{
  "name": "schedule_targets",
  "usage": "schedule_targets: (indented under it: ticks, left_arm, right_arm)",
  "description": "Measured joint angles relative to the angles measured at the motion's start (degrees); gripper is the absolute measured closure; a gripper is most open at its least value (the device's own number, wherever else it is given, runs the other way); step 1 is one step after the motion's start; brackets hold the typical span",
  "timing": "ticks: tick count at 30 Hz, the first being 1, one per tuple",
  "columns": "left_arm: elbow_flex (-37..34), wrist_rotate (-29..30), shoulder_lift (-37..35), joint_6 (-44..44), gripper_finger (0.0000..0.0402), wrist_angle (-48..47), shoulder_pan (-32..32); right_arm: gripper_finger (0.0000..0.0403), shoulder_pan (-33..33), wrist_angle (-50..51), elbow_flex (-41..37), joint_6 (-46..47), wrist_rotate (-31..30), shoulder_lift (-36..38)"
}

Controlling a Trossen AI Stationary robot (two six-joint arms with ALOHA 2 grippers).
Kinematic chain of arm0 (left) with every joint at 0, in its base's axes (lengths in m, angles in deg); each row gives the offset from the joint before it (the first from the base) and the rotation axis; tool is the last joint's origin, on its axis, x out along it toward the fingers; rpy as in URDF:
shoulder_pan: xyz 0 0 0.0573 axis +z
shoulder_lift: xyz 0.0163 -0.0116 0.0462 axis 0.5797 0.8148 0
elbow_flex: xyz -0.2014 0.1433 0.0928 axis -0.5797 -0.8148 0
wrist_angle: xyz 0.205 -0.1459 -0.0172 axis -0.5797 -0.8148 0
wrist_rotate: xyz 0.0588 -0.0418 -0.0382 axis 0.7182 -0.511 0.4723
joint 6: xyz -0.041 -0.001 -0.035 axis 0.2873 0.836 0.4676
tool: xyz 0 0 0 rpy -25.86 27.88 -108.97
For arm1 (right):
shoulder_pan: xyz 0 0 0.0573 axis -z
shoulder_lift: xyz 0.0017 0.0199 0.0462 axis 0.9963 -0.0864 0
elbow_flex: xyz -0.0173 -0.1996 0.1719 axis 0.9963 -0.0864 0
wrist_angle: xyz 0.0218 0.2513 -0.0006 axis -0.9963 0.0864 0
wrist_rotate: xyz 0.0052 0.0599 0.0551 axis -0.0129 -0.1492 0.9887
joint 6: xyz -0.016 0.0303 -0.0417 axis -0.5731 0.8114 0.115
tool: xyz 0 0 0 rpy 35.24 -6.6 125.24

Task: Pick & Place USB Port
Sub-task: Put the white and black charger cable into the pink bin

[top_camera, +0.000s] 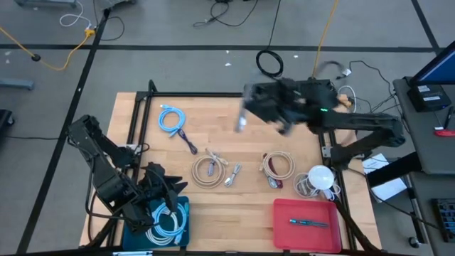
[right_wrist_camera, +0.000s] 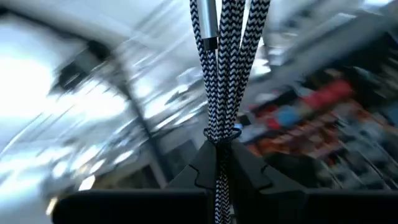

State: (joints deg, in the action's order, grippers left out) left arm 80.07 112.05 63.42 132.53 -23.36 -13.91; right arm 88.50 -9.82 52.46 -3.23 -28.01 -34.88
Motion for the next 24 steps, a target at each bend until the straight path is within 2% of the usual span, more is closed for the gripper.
schedule_targets:
  ticks: [5,9,11,15,19,24]
  left_arm:
    - [0.00,-0.20,0.00,3.11,0.0238,0.41,0.51]
    - [-0.01,-0.22,0.01,5.94,0.0238,0.58,0.63]
    - [-0.01,-0.20,0.00,7.71,0.0238,0.64,0.68]
    - [-0.01,-0.17,0.02,10.17,0.0238,2.16,1.14]
    - [0.00,0.02,0.00,9.48,0.0238,5.56,2.42]
    - [0.01,0.08,0.56,5.55,0.0238,11.35,4.78]
  right_arm:
    - [0.0395,-9.66,6.57,0.00,-12.73,4.89,8.10]
    - [0.0395,-19.99,18.73,0.00,-22.34,4.37,14.46]
    - [0.0395,-25.66,26.93,0.05,-23.98,0.98,17.46]
    - [0.0395,-37.68,41.96,0.07,-20.12,-7.57,20.33]
    - [0.0395,-49.65,55.39,0.07,-13.68,-14.15,19.49]
    - [0.0395,-59.08,72.49,0.09,-6.97,-16.33,15.86]
